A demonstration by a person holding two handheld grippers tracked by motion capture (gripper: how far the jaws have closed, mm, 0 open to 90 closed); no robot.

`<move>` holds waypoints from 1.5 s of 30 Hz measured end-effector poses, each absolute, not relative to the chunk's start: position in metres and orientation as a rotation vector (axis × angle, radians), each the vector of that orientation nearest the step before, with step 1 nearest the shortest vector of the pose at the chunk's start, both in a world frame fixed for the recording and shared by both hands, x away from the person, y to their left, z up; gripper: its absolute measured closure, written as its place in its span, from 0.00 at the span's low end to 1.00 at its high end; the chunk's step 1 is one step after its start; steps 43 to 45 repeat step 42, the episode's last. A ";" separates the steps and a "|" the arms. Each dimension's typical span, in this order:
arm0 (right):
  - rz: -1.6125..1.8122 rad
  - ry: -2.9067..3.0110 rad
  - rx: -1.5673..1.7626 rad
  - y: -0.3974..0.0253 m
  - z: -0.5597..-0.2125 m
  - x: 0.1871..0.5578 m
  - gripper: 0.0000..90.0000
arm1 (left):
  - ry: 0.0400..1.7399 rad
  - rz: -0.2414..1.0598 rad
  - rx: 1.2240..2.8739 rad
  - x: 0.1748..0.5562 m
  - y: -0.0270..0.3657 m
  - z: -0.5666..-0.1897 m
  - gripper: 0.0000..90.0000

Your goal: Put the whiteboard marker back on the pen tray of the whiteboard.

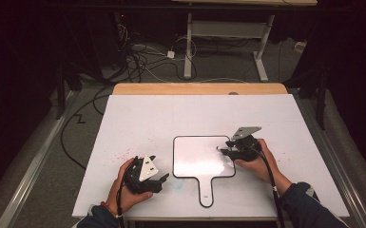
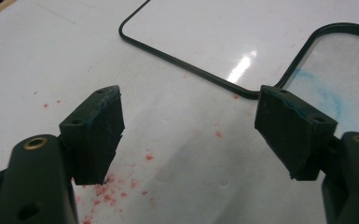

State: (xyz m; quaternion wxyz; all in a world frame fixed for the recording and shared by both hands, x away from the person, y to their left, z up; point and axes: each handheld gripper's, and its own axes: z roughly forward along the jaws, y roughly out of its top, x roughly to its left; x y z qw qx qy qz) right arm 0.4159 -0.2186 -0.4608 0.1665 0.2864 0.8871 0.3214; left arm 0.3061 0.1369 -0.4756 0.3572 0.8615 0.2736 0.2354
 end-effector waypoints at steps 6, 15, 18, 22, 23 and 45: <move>0.905 2.479 0.886 -0.228 -0.462 0.422 0.69 | 0.707 0.611 2.220 0.304 0.138 -0.474 0.26; 0.936 2.449 0.975 -0.242 -0.463 0.425 0.65 | 0.703 0.608 2.221 0.304 0.137 -0.475 0.26; 0.930 2.448 0.968 -0.241 -0.463 0.424 0.65 | 0.703 0.607 2.223 0.304 0.137 -0.475 0.26; 0.987 2.419 0.955 -0.242 -0.457 0.420 0.59 | 0.702 0.610 2.219 0.304 0.137 -0.474 0.25; 1.009 2.405 0.945 -0.244 -0.454 0.418 0.58 | 0.703 0.611 2.216 0.304 0.138 -0.474 0.25; 1.153 2.130 0.760 -0.329 -0.442 0.309 0.33 | 0.714 0.643 2.210 0.307 0.136 -0.471 0.23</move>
